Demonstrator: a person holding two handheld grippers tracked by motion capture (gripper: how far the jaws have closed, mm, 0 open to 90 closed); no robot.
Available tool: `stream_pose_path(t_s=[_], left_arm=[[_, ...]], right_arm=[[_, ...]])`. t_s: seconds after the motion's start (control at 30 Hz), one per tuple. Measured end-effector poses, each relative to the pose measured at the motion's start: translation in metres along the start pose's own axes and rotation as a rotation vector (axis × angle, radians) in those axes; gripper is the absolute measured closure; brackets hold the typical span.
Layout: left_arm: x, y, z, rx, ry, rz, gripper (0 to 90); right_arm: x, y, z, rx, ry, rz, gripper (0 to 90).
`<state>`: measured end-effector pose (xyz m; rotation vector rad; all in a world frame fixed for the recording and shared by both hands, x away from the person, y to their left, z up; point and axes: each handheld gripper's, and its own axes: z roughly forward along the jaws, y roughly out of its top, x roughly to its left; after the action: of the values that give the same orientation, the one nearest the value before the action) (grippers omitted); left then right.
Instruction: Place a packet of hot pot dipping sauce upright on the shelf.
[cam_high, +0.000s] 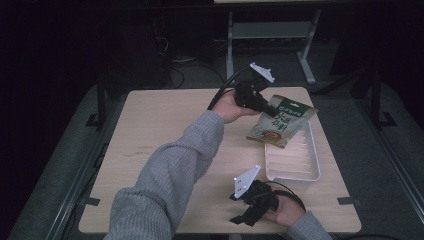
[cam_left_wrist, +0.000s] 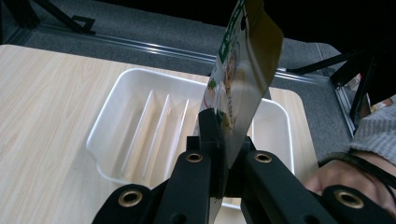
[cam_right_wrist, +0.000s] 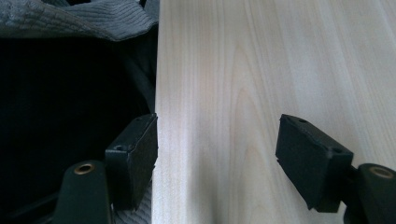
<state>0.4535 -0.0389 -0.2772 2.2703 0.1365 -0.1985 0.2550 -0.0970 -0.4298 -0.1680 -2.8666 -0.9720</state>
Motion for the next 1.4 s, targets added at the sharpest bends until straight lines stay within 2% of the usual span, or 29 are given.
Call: stream_pose_path(t_s=[0.17,0.43,0.87,0.93,1.17,1.4], left_arm=[[0.004,0.001,0.01,-0.003,-0.004,-0.007,89.8],[0.011,0.005,0.022,-0.022,0.002,-0.022,89.8],[0.022,0.008,0.044,-0.045,-0.012,-0.047,89.8],[0.022,0.009,0.044,-0.054,-0.024,-0.045,89.8],[0.024,0.011,0.043,-0.074,-0.007,-0.047,89.8],[0.028,0.012,0.05,-0.093,-0.006,-0.056,89.8]], right_arm=[[0.001,-0.001,0.001,0.01,0.002,-0.012,28.7],[0.001,-0.005,-0.001,0.015,0.004,-0.003,28.7],[0.001,-0.009,-0.001,0.025,0.018,0.006,28.4],[0.0,-0.009,-0.001,0.026,0.019,0.003,28.4],[0.0,-0.01,-0.001,0.023,0.024,0.011,28.4],[-0.001,-0.011,-0.002,0.029,0.024,0.013,28.4]])
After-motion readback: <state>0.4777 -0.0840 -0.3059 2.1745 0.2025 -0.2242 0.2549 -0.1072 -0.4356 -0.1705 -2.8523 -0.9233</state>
